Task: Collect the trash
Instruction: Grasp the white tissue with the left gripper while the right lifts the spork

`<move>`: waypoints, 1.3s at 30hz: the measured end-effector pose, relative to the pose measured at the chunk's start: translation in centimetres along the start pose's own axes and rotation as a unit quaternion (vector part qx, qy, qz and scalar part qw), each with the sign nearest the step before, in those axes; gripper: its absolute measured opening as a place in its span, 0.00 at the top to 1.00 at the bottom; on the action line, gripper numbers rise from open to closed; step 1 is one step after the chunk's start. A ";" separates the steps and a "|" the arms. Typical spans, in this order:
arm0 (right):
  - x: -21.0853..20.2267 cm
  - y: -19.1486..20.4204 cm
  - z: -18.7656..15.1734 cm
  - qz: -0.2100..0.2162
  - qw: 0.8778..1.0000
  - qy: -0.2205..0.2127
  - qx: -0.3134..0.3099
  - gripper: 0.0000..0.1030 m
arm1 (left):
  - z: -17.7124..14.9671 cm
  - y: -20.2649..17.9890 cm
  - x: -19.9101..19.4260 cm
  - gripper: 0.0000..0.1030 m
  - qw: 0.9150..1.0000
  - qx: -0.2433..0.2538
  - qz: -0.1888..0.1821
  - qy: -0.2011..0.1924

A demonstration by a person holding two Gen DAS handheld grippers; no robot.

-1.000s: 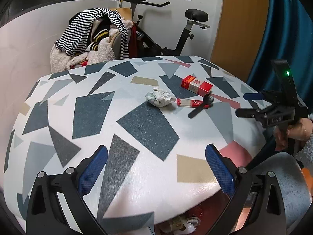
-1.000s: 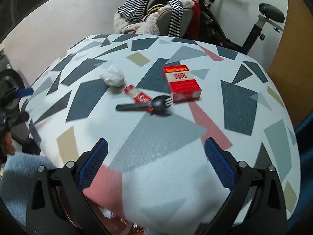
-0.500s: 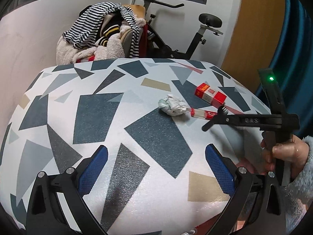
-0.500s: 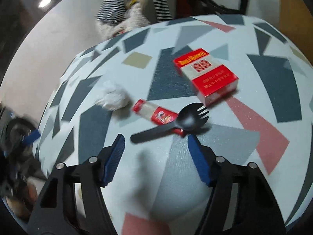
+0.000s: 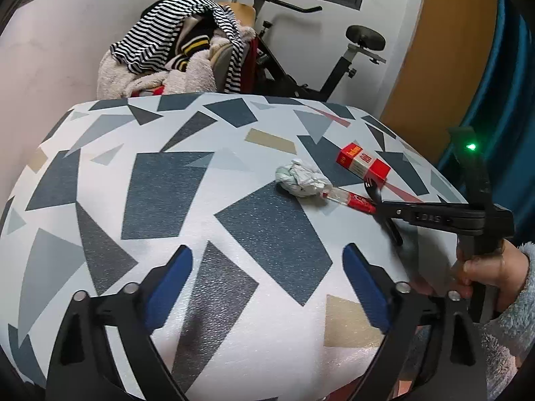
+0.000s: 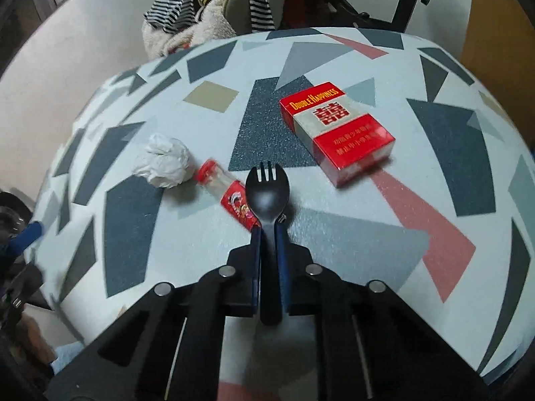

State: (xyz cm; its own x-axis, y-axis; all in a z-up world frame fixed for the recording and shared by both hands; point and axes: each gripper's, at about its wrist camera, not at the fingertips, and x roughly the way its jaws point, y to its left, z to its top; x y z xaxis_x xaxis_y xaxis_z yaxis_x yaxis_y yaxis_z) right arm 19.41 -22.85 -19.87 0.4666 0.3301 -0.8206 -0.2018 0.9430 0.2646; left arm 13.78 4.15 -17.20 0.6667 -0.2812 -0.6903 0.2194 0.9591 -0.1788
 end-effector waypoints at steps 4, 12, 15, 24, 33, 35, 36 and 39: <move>-0.8 -1.0 0.0 0.026 0.999 -0.019 0.001 0.87 | 0.4 -0.5 0.8 0.20 1.000 0.002 -0.009 0.008; -2.9 -1.6 0.0 0.009 0.998 -0.051 -0.034 0.87 | 2.6 -0.9 4.1 0.20 0.999 -0.024 -0.031 0.026; -3.5 -2.0 -0.1 0.010 0.997 -0.059 -0.038 0.87 | 4.2 -1.2 6.3 0.20 0.998 -0.038 -0.045 0.034; -4.1 -2.9 -0.3 0.008 0.997 -0.066 -0.045 0.87 | 8.0 -1.8 12.4 0.26 0.995 -0.048 -0.050 0.067; -5.1 -3.4 -0.8 0.006 0.996 -0.072 -0.048 0.87 | 6.9 -3.1 13.4 0.45 0.995 0.006 -0.061 0.085; -5.3 -3.4 -1.0 0.006 0.996 -0.074 -0.051 0.87 | 6.7 -3.3 12.2 0.45 0.995 0.012 -0.065 0.078; -5.6 -3.2 -1.2 0.008 0.996 -0.075 -0.054 0.87 | 6.5 -3.5 11.2 0.45 0.995 0.018 -0.067 0.072; -6.3 -2.7 -1.6 0.011 0.995 -0.077 -0.060 0.87 | 5.9 -4.1 8.8 0.45 0.995 0.032 -0.068 0.062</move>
State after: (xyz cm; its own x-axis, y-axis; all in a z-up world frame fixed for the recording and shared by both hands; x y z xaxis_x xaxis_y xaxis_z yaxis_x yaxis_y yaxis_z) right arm 15.65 -27.56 -16.25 0.5850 0.3613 -0.7261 -0.3101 0.9269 0.2114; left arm 22.89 -2.44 -18.42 0.5354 -0.3990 -0.7444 0.3492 0.9071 -0.2350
